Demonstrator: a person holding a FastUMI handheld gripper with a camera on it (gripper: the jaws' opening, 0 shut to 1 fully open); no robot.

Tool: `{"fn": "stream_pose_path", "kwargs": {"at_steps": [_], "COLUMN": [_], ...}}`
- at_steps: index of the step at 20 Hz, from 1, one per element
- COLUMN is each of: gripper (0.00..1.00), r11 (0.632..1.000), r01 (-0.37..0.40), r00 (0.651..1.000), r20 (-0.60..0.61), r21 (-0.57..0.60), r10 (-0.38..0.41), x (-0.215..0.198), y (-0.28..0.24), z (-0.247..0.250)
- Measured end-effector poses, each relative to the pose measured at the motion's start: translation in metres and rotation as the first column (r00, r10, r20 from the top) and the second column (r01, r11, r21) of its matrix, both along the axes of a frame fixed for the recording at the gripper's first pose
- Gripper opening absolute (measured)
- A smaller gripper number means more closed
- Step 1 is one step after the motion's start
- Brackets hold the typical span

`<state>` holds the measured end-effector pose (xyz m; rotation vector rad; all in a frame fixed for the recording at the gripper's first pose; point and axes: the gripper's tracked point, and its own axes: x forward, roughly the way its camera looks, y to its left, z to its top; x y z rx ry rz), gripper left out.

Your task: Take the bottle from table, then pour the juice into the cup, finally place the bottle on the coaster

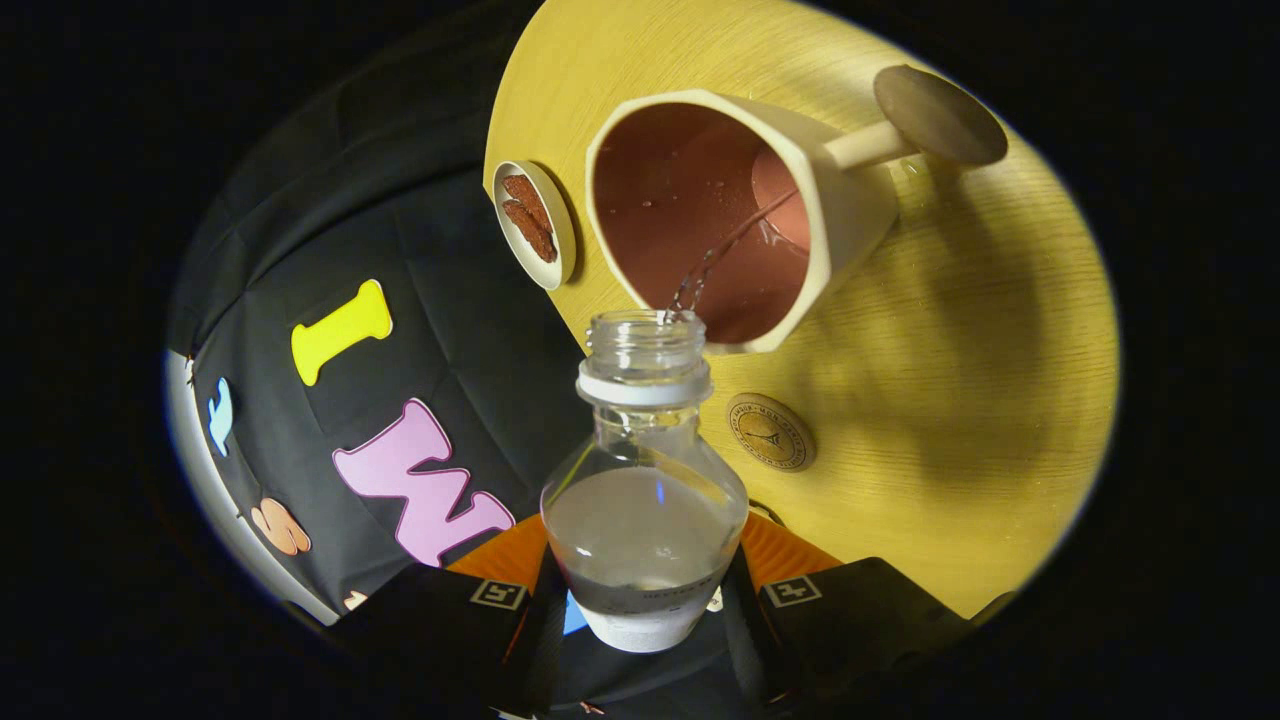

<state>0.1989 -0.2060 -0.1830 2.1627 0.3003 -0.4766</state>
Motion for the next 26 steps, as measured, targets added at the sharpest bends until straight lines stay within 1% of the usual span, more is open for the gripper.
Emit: {"fn": "stream_pose_path", "kwargs": {"at_steps": [5, 13, 16, 19, 22, 26], "gripper": [0.70, 0.70, 0.70, 0.70, 0.70, 0.70], "r11": [0.999, 0.995, 0.993, 0.991, 0.983, 0.972], "r01": [0.003, 0.035, 0.032, 0.012, 0.038, 0.051], "r00": [1.000, 0.999, 0.999, 0.999, 0.998, 0.997], "r20": [0.007, 0.033, 0.034, 0.040, 0.047, 0.042], "r21": [0.034, 0.092, 0.115, 0.136, 0.181, 0.230], "r10": [-0.003, -0.038, -0.036, -0.018, -0.048, -0.062], "x": [0.001, -0.001, -0.004, -0.009, -0.010, -0.009], "y": [-0.001, -0.011, -0.010, -0.006, -0.012, -0.013], "z": [0.002, 0.015, 0.017, 0.019, 0.022, 0.024]}}
